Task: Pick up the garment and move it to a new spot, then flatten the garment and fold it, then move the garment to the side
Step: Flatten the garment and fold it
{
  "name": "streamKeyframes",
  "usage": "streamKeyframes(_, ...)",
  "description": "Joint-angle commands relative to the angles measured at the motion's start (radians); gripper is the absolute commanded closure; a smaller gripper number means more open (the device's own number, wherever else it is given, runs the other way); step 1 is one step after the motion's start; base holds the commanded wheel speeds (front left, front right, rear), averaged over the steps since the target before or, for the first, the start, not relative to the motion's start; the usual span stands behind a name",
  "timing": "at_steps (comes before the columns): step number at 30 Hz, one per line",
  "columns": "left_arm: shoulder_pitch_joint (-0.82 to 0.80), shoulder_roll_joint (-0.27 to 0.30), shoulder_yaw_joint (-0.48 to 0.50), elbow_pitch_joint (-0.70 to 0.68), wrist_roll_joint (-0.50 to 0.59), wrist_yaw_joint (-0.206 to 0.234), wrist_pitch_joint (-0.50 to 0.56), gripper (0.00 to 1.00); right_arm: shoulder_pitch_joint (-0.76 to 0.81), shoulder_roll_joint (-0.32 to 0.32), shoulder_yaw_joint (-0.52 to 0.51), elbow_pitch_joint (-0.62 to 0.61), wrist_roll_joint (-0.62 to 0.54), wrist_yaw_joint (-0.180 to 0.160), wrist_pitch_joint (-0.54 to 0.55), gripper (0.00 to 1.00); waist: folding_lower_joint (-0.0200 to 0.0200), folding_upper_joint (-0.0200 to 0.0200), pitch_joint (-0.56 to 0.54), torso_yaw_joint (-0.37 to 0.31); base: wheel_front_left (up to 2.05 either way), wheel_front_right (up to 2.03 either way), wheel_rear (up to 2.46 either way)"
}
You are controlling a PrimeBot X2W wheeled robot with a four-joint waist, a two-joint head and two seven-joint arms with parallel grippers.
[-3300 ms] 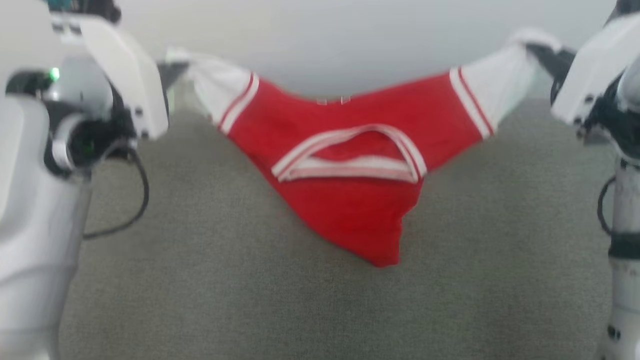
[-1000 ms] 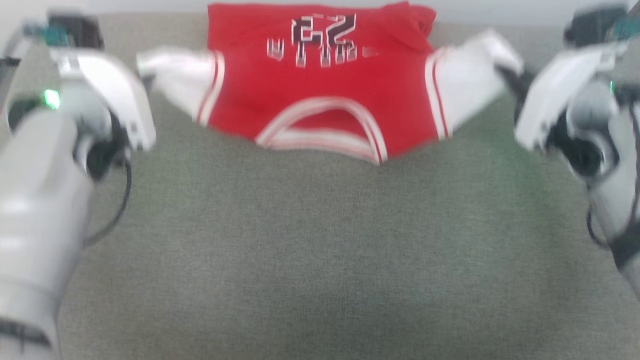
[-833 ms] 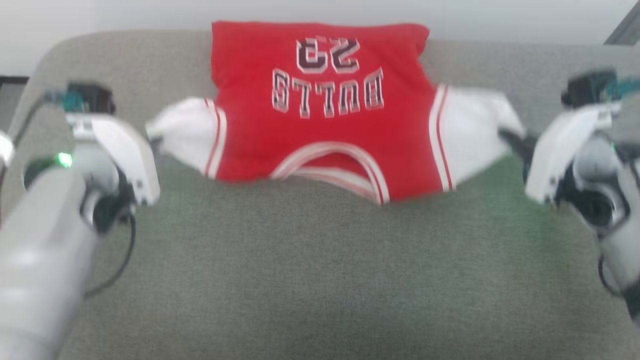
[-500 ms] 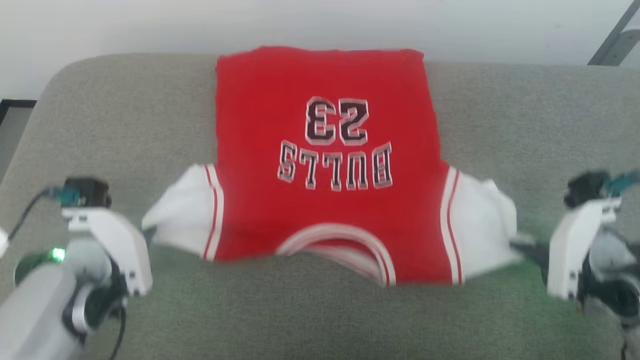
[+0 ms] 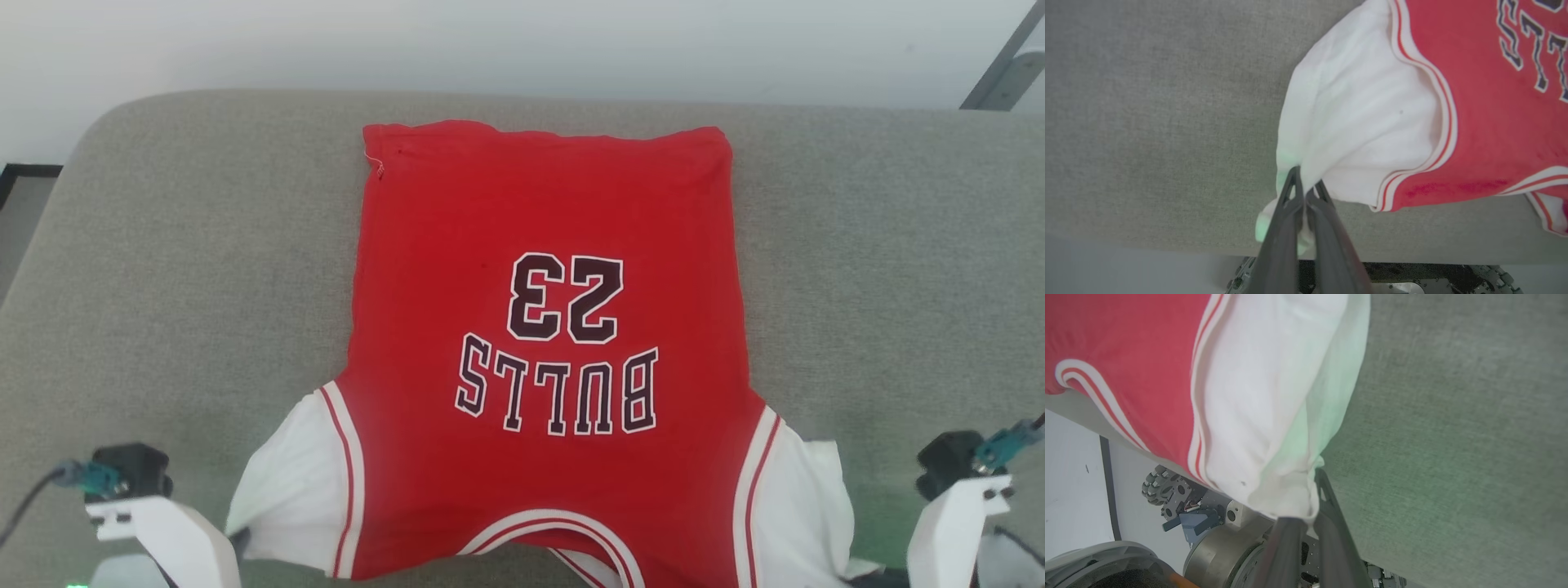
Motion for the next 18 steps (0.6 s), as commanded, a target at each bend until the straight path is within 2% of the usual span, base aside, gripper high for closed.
streamKeyframes(1, 0.016, -0.002, 0.000, -0.010, 0.006, 0.007, -0.012, 1.00, 0.014, 0.012, -0.003, -0.016, -0.019, -0.001, 0.009, 1.00, 0.0000, -0.0001, 0.007, 0.001, 0.00, 0.00, 0.00)
streamKeyframes(3, 0.027, -0.019, 0.002, -0.016, 0.004, 0.009, -0.032, 1.00, 0.020, 0.018, 0.000, -0.030, -0.065, -0.001, -0.007, 1.00, 0.0000, -0.0001, 0.018, 0.002, 0.00, 0.00, 0.00)
streamKeyframes(4, 0.031, -0.025, -0.003, -0.014, 0.008, 0.006, -0.038, 1.00, 0.023, 0.018, 0.010, -0.029, -0.089, -0.001, -0.018, 0.94, 0.0000, -0.0001, 0.023, 0.002, 0.00, 0.00, 0.00)
streamKeyframes(5, 0.030, -0.035, -0.007, -0.010, 0.011, 0.002, -0.044, 1.00, 0.017, 0.024, 0.014, -0.022, -0.113, -0.001, -0.039, 0.51, 0.0000, -0.0001, 0.028, 0.002, 0.00, 0.00, 0.00)
streamKeyframes(6, 0.023, -0.047, -0.011, -0.007, 0.010, -0.002, -0.050, 1.00, 0.009, 0.034, 0.019, -0.010, -0.126, -0.001, -0.055, 0.00, 0.0000, -0.0001, 0.033, 0.002, 0.00, 0.00, 0.00)
streamKeyframes(10, -0.009, -0.081, -0.019, 0.009, 0.016, -0.021, -0.073, 1.00, -0.029, 0.054, 0.025, 0.004, -0.158, -0.001, -0.111, 0.00, 0.0000, -0.0001, 0.046, 0.008, 0.00, 0.00, 0.00)
streamKeyframes(18, -0.050, -0.124, -0.020, 0.015, 0.023, -0.031, -0.108, 1.00, -0.153, 0.083, -0.027, -0.067, -0.191, -0.001, -0.213, 0.00, 0.0000, -0.0001, 0.090, 0.031, 0.00, 0.00, 0.00)
